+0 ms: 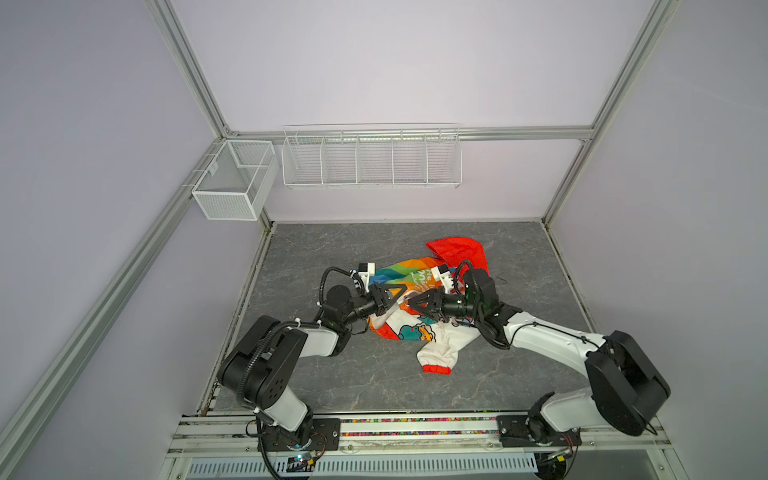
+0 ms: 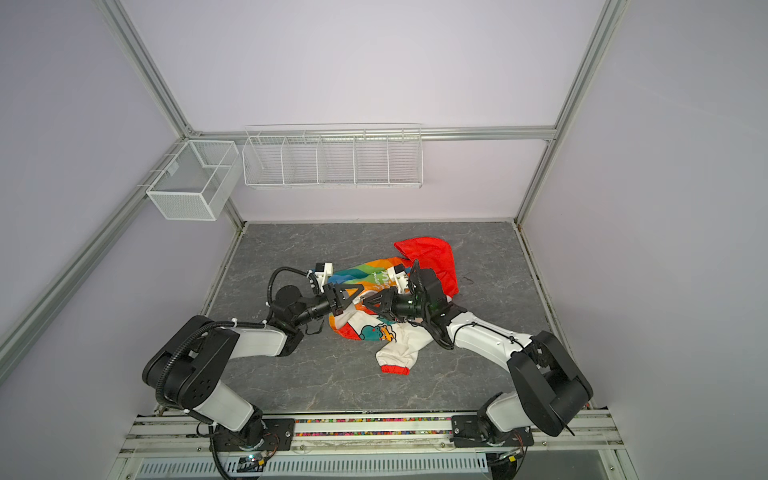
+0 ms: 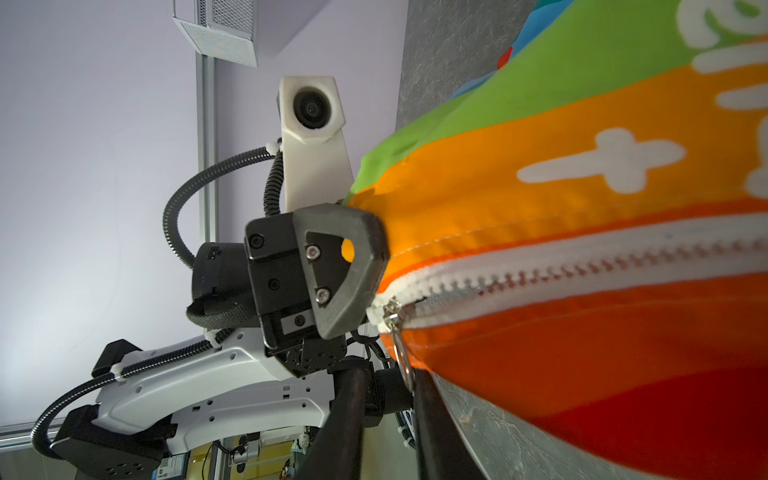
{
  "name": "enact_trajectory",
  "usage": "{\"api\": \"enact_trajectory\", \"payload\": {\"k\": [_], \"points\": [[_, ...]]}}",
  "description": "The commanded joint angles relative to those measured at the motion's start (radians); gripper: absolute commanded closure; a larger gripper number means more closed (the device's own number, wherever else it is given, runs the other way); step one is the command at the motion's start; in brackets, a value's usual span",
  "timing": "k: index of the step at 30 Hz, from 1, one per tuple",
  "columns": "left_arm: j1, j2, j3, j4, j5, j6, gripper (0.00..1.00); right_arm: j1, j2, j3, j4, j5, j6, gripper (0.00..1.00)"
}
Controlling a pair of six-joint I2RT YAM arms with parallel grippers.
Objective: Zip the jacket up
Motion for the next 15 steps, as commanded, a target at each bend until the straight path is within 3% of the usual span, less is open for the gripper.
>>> {"api": "enact_trajectory", "payload": {"k": [1,15], "points": [[-0.002,0.003,-0.013,0.043,0.018,-0.012,1.00,0.001,-0.001,0.025,0.016,0.003,-0.010,0.76],[-0.001,0.001,-0.014,0.044,0.019,-0.013,1.00,0.003,0.049,0.041,0.056,-0.018,0.007,0.77]]}}
